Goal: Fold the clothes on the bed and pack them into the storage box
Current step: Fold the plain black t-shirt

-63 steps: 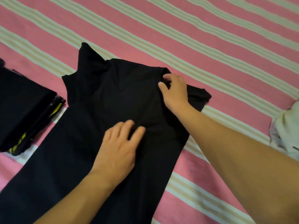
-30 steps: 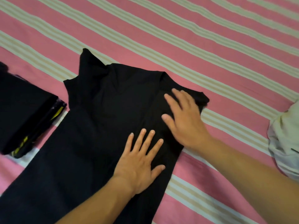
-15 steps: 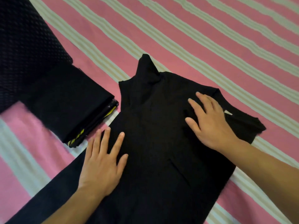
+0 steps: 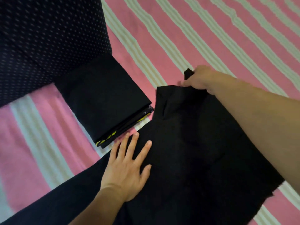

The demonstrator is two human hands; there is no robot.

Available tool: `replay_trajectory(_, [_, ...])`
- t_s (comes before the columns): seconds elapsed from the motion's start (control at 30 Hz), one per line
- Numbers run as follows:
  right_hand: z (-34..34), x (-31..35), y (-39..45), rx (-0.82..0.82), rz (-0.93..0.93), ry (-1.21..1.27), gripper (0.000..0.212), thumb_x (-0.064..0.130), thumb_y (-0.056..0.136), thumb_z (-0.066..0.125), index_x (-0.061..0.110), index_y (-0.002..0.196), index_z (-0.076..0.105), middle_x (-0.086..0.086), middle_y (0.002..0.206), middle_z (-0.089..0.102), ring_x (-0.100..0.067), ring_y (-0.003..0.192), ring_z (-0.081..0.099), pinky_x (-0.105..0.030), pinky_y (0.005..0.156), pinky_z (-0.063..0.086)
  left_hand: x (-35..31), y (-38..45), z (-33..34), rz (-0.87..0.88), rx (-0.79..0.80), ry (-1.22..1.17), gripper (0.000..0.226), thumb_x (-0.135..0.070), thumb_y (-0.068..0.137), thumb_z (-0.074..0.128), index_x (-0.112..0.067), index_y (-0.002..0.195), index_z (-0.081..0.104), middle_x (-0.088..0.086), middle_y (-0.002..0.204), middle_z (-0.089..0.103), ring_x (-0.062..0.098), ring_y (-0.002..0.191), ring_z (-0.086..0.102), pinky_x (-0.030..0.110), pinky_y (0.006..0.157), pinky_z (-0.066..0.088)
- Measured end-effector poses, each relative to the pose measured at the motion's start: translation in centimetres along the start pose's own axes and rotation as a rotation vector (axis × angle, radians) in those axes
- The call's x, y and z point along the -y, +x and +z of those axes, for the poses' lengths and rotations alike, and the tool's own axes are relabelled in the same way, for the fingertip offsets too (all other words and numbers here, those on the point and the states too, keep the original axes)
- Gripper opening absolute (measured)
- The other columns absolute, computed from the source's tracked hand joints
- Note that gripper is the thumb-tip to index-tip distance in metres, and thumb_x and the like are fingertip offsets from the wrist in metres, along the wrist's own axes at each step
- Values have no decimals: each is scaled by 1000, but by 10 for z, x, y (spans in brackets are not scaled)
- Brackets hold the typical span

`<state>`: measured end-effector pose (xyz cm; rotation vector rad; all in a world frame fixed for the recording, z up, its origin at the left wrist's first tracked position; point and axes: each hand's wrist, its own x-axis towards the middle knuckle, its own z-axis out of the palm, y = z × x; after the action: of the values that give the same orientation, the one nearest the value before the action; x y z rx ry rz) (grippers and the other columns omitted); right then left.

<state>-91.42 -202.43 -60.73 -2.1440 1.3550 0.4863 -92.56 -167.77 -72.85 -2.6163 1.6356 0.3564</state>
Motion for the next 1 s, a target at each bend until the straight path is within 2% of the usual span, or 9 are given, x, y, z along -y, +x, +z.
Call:
replay_trajectory(0.13, [-17, -74, -65, -139, -272, 571, 8, 16, 89, 74, 25, 91, 74, 5, 94, 72, -13, 93, 67, -26, 84, 52, -1, -2, -2, 5, -23, -4, 71, -61, 96, 33, -31, 159, 23, 16, 166, 18, 38, 151, 24, 57, 120, 19])
replay_trajectory(0.2, [-16, -115, -104, -117, -318, 585, 24, 6, 88, 73, 26, 76, 74, 8, 87, 73, -9, 87, 67, -20, 82, 52, -1, -3, -3, -3, -25, 5, 70, -60, 97, 30, -30, 160, 21, 17, 166, 17, 38, 152, 21, 58, 120, 20])
replay_trajectory(0.27, [7, -167, -135, -82, -265, 256, 41, -3, 83, 75, 33, 65, 69, 8, 85, 73, -13, 91, 66, -25, 87, 50, -3, -4, -8, -8, -8, 6, 71, -60, 98, 27, -29, 161, 21, 16, 166, 17, 37, 153, 18, 57, 121, 19])
replay_trajectory(0.33, [44, -215, -155, -111, -195, -126, 52, -8, 79, 72, 42, 74, 62, 5, 91, 70, -24, 98, 63, -35, 92, 48, -5, -5, -16, -18, 21, 8, 71, -61, 97, 27, -29, 160, 23, 16, 166, 18, 37, 153, 18, 56, 122, 17])
replay_trajectory(0.47, [75, -211, -169, -415, -87, 85, 34, -3, 83, 63, 17, 111, 71, -5, 116, 61, -29, 114, 56, -31, 98, 40, -13, -4, -43, -65, -52, -165, 59, -48, 91, 56, -22, 144, 52, 16, 156, 37, 36, 145, 32, 54, 118, 23])
replay_trajectory(0.53, [71, -183, -160, -354, -130, 92, 49, 12, 87, 69, 19, 134, 57, -5, 136, 51, -28, 130, 44, -33, 104, 35, -18, 10, -62, -65, -154, -274, 54, -32, 84, 73, -15, 134, 58, 13, 144, 46, 33, 135, 40, 53, 111, 35])
replay_trajectory(0.63, [66, -155, -135, -168, -109, 47, 80, 37, 84, 77, 24, 152, 35, -4, 148, 43, -32, 138, 34, -45, 112, 35, -37, 56, -90, -77, -153, -425, 61, -33, 87, 72, -18, 142, 50, 5, 140, 53, 28, 131, 40, 49, 105, 36])
replay_trajectory(0.87, [90, -158, -134, -242, 152, 25, 48, 32, 89, 65, 10, 127, 46, -13, 125, 52, -37, 112, 55, -47, 92, 49, -81, 124, -96, -91, 18, -636, 68, -38, 91, 73, -24, 150, 43, 4, 136, 61, 26, 123, 58, 43, 104, 46])
replay_trajectory(1.0, [94, -168, -140, -302, 156, 230, 22, 19, 91, 56, 13, 111, 48, -9, 106, 59, -33, 93, 60, -37, 73, 46, -91, 119, -100, -166, -67, -826, 32, -21, 94, 69, -21, 125, 62, 3, 113, 67, 23, 108, 63, 28, 87, 48])
